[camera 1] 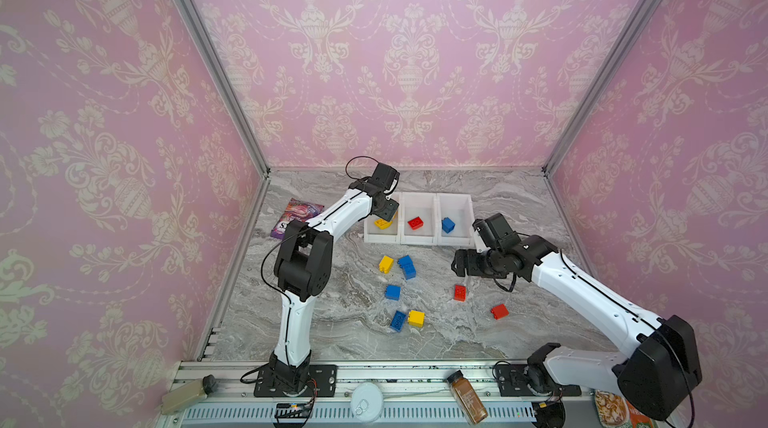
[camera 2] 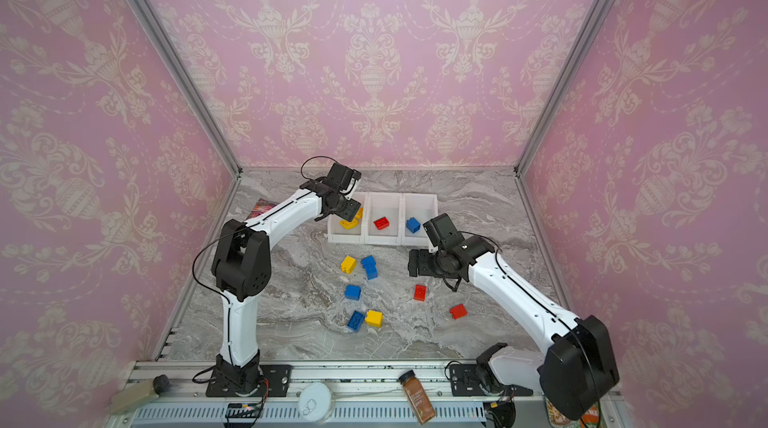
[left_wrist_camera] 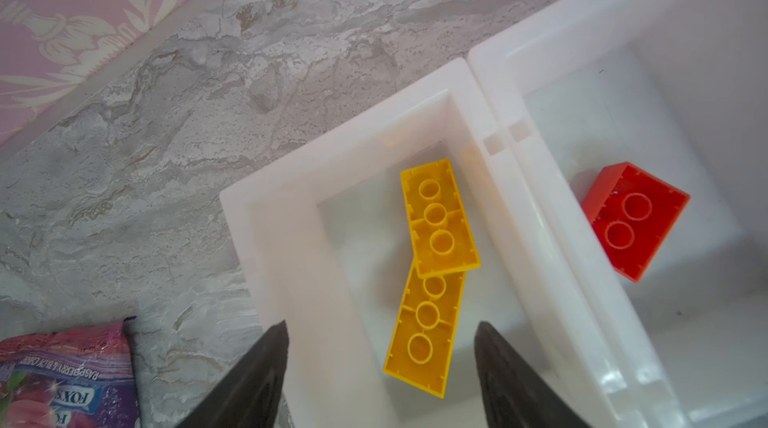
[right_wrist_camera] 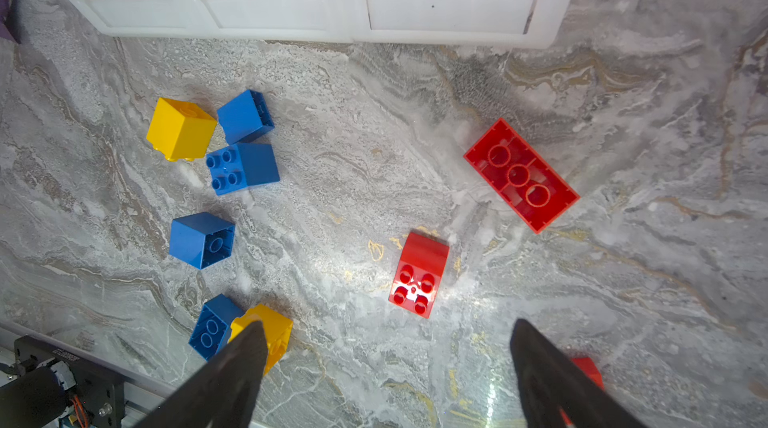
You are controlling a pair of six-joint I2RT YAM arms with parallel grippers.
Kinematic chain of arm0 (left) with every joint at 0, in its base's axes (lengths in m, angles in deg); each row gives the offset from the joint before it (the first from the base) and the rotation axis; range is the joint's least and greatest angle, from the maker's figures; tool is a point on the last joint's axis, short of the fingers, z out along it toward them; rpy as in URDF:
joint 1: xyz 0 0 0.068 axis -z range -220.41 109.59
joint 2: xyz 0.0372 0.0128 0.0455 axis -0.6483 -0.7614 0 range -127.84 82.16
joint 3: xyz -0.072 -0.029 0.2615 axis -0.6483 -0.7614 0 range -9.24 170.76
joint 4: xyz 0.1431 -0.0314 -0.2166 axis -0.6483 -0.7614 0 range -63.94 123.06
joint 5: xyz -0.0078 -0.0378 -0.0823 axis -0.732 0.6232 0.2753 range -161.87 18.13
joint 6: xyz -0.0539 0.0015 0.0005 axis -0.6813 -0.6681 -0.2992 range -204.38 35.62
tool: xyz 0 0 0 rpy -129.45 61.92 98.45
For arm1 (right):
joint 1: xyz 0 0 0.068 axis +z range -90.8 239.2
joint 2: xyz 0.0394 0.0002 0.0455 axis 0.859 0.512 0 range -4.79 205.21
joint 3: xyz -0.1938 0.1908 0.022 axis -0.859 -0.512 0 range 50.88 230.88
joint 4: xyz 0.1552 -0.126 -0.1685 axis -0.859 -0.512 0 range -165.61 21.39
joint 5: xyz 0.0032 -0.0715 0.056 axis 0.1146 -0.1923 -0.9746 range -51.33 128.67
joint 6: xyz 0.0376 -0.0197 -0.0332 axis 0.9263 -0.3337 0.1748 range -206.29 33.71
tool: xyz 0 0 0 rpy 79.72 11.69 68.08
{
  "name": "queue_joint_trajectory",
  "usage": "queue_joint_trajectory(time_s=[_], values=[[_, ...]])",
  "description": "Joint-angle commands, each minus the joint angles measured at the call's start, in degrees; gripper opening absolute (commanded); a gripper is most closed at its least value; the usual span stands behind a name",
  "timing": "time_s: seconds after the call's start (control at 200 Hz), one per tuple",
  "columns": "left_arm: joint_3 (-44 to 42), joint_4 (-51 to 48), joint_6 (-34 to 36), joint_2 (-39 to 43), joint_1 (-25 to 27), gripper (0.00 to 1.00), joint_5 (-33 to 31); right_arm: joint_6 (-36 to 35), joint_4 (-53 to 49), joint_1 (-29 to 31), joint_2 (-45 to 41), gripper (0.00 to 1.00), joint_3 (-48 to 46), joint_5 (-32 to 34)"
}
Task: Sort the legos into containers by color
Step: 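Carry the yellow brick with the left gripper into the nearest compartment and release, then lower the right gripper onto the long red brick while the left gripper rises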
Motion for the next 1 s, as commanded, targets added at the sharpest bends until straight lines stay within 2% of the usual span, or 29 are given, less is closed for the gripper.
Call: queue_joint_trajectory(time_s=[0.0, 0.295, 0.435, 0.595, 0.741, 0.996], values=[[-3.0, 2.4, -1.8, 4.9, 0.4, 0.75, 2.4, -1.1, -0.2, -1.0, 1.1, 0.93, -0.9, 1.9], [-13.4, 7.7, -7.0, 14.1, 0.6, 0.79, 7.7, -8.9, 0.3, -5.2, 6.6, 0.93, -1.1, 4.0], [-19.6, 10.8, -10.6, 19.3, 0.7, 0.85, 10.7, -9.5, 5.4, -8.0, 8.5, 0.92, -2.9, 1.9], [-25.9, 13.2, -13.1, 24.4, 0.7, 0.94, 12.9, -11.5, 7.9, -9.6, 12.4, 0.92, -2.4, 2.7], [-29.0, 13.3, -13.7, 28.0, 0.7, 0.99, 13.0, -13.9, 9.2, -9.7, 15.3, 0.9, -1.3, 3.4], [-32.1, 14.8, -14.8, 30.8, 0.7, 0.99, 13.8, -16.6, 11.3, -10.0, 18.3, 0.82, -0.5, 6.6]])
